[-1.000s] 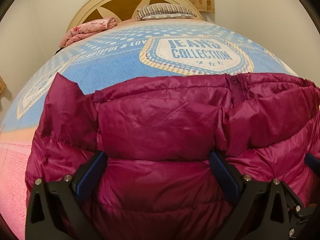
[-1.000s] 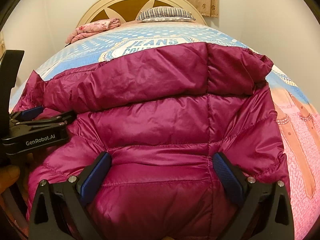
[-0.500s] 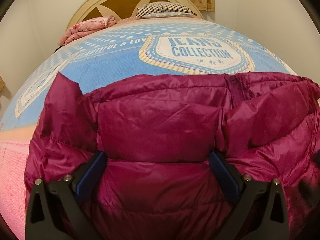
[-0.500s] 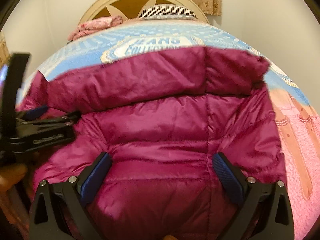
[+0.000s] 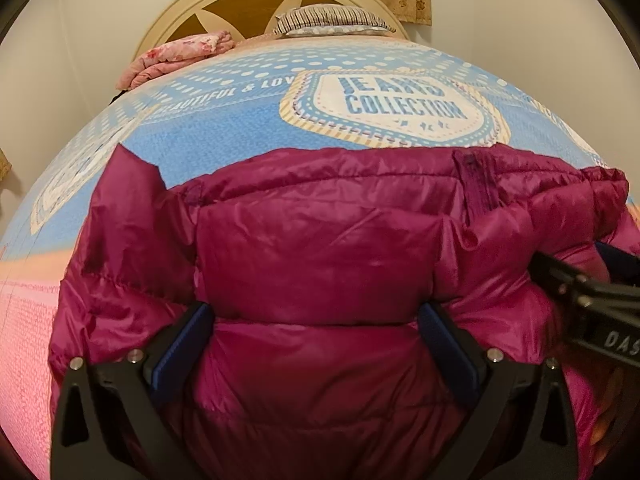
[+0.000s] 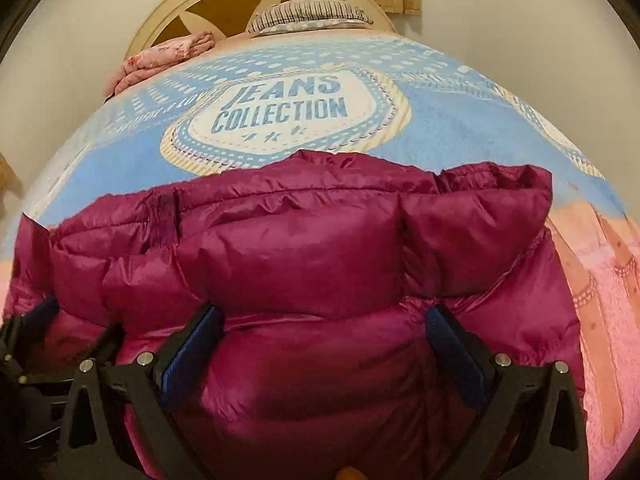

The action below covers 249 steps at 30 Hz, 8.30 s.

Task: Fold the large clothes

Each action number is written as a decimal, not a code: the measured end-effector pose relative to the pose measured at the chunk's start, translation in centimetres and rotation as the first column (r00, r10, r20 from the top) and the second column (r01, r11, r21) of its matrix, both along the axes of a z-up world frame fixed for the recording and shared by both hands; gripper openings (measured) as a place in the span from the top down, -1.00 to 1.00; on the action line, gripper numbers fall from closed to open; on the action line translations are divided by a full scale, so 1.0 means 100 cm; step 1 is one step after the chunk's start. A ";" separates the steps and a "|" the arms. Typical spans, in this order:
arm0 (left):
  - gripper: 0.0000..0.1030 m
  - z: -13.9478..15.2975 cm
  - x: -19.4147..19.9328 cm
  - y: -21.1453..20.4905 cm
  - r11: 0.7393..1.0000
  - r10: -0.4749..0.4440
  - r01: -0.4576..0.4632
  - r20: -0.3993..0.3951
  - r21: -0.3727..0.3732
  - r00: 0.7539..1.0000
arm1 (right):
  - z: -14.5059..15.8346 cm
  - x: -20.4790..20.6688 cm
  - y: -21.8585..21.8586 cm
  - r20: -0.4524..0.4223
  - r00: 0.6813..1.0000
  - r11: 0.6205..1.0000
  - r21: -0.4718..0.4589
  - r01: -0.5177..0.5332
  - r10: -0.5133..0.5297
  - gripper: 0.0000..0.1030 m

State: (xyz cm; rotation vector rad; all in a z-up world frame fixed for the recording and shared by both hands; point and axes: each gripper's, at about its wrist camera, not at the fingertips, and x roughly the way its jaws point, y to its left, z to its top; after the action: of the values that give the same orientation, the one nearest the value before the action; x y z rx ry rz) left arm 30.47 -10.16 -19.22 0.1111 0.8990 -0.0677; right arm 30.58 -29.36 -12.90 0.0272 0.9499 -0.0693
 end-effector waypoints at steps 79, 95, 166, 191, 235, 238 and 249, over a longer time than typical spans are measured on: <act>-0.55 -0.003 -0.148 0.177 0.779 0.143 -0.108 0.007 -0.618 0.990 | -0.007 -0.094 0.034 0.096 0.970 0.974 0.021 -0.226 0.223 -0.98; 0.71 0.095 -0.169 0.103 0.759 -0.154 0.318 0.318 -0.568 0.936 | -0.007 -0.096 0.030 0.104 0.969 0.973 0.031 -0.228 0.223 -0.98; -1.00 0.088 -0.184 -0.029 0.873 -0.412 0.460 0.260 -0.164 0.873 | 0.116 -0.132 -0.112 0.242 0.959 0.909 0.415 0.036 -0.148 -0.12; -1.00 0.111 -0.061 -0.158 0.898 -0.426 0.439 0.202 -0.021 0.882 | 0.002 -0.123 -0.166 0.190 0.848 0.804 0.471 0.364 -0.495 -0.53; -1.00 0.047 -0.040 -0.184 0.906 -0.422 0.423 0.048 0.003 0.905 | -0.007 -0.110 -0.163 0.153 0.863 0.833 0.387 0.396 -0.481 -0.55; -1.00 0.046 -0.040 -0.184 0.907 -0.422 0.422 0.048 0.003 0.905 | -0.007 -0.108 -0.162 0.149 0.864 0.835 0.380 0.398 -0.480 -0.56; -1.00 0.046 -0.040 -0.184 0.907 -0.421 0.421 0.050 0.005 0.906 | -0.008 -0.105 -0.162 0.137 0.870 0.844 0.355 0.403 -0.473 -0.57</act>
State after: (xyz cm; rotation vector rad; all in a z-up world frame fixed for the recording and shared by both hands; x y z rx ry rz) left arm 26.43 -28.56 -14.63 0.3002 0.8123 -0.4701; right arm 20.11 -45.53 -13.66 0.5465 0.7070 -0.3353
